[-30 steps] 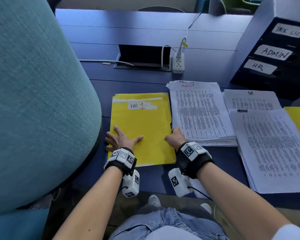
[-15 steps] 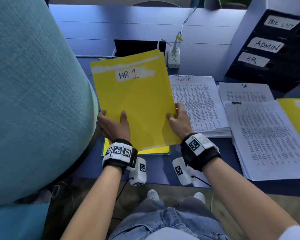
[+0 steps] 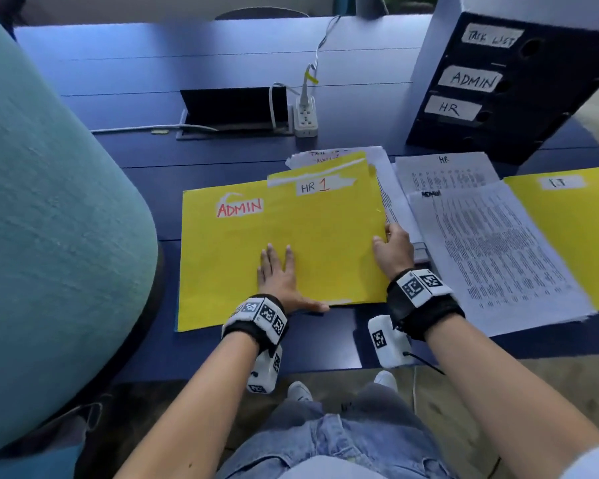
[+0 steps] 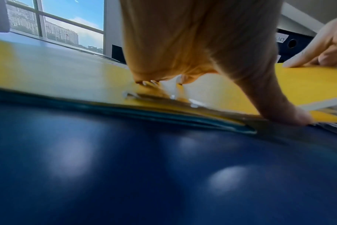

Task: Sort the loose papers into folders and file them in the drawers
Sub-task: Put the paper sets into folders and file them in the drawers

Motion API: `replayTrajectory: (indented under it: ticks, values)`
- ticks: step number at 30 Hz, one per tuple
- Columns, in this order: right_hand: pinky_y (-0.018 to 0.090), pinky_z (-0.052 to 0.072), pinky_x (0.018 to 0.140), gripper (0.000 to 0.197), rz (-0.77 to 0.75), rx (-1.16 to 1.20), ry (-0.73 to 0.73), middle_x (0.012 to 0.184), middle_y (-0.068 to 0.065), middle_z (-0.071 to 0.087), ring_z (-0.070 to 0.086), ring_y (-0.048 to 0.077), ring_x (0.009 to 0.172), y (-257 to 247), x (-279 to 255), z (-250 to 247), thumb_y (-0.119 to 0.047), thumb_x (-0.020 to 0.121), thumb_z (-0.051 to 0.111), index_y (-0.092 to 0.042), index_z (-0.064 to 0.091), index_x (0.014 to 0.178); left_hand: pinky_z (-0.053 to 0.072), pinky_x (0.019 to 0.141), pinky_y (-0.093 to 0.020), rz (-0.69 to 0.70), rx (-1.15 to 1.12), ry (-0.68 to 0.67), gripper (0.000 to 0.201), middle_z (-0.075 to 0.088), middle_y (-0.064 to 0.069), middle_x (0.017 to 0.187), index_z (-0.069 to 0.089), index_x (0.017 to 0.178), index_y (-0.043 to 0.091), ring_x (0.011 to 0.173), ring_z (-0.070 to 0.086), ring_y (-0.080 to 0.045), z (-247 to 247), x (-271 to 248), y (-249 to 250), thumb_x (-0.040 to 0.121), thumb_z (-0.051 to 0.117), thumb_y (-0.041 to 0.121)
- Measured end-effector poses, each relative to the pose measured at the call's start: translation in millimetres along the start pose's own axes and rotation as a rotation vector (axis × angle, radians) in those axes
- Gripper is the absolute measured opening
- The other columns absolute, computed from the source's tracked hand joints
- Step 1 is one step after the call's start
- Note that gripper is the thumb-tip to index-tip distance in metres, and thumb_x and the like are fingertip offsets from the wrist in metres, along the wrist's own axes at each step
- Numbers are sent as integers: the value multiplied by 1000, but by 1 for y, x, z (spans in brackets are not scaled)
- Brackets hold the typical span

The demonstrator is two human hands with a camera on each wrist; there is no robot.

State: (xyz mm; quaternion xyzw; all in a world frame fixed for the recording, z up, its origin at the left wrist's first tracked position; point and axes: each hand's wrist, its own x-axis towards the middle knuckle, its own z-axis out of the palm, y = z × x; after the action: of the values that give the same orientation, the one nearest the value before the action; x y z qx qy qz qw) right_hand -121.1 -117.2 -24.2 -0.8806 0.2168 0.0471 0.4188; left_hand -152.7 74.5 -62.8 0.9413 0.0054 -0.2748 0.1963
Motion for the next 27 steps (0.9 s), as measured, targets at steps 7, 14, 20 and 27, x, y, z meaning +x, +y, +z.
replayTrajectory:
  ticks: [7,14,20,27]
  values:
    - [38,48,86,31,-144,283,-124,100,6,61,53,19,88,-51,-14,-22,2,93,40,-8,57,117,-11,114,-39,27,-43,23,138,-34,-15,148,-27,142,18,138,-30,-28,-3,-5,-2,59,73,64]
    - [35,47,77,34,-61,658,-502,109,-2,66,65,15,89,-89,-39,-23,-35,101,31,-22,62,105,32,97,-27,-28,-496,455,44,47,-22,136,39,137,1,126,45,-34,-9,-22,-9,97,45,19]
    - [30,35,103,39,-183,52,-466,140,4,44,39,22,131,-58,-20,29,-21,96,46,-16,47,135,29,103,-36,-531,-901,545,62,33,-27,141,28,135,-14,131,34,-35,-10,-28,-12,97,45,32]
    - [70,8,106,64,-100,-556,-459,157,-1,-10,-13,31,143,-13,-15,57,-38,90,54,-43,20,144,29,105,-35,-706,-1241,643,71,32,-22,145,26,139,-7,134,33,-32,-11,-27,-17,87,63,25]
